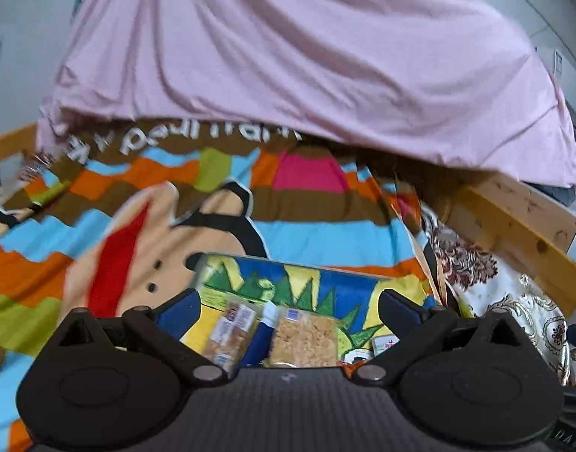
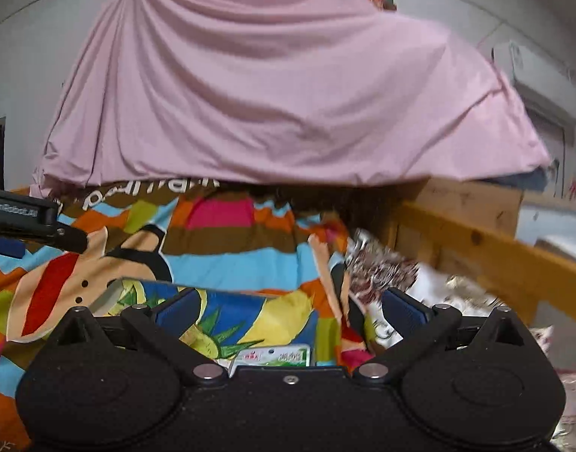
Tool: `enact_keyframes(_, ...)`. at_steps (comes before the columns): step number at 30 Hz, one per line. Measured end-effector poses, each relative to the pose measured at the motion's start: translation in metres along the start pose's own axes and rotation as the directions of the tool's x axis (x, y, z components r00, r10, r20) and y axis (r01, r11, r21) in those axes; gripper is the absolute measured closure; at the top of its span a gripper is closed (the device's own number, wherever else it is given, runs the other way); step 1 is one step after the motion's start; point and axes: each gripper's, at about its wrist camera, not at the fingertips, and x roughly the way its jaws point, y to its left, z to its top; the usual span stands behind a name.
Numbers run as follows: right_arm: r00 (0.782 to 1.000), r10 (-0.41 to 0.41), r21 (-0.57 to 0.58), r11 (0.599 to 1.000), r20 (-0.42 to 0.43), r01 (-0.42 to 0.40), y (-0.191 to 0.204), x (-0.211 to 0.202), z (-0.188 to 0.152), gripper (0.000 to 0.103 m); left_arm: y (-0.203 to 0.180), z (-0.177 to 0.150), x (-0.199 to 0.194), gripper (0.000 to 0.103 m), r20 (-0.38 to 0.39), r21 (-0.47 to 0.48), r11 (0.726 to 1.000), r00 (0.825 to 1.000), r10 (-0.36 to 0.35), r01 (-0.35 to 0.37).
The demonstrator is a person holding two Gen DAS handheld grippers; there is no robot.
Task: Organize snacks
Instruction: 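Carry the rice crispy bar and packet over the tin and open both tools to drop them, then lift both tools out of the tin and back over the remaining snacks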
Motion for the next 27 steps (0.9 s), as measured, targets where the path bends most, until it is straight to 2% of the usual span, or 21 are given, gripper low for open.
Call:
enact_keyframes(9,0.996,0.004,0.028,1.000,0.084,-0.006,0.002,-0.069,0.008,0.001,0.014,-0.009,-0.073,0.001,0.091,0.004,1.000,0.996,0.008,-0.008)
enact_keyframes(22,0.995,0.019,0.038,0.999,0.097,-0.023,0.013,-0.134,-0.009,0.001,0.019,-0.044,-0.146,0.000,0.122,0.050,0.999,0.992,-0.007,0.001)
enact_keyframes(27,0.995,0.008,0.056,0.998,0.103,-0.014,0.019,-0.154,-0.015,0.000,0.024,-0.057,-0.171,0.000,0.166,0.067,0.998,0.986,-0.016,0.004)
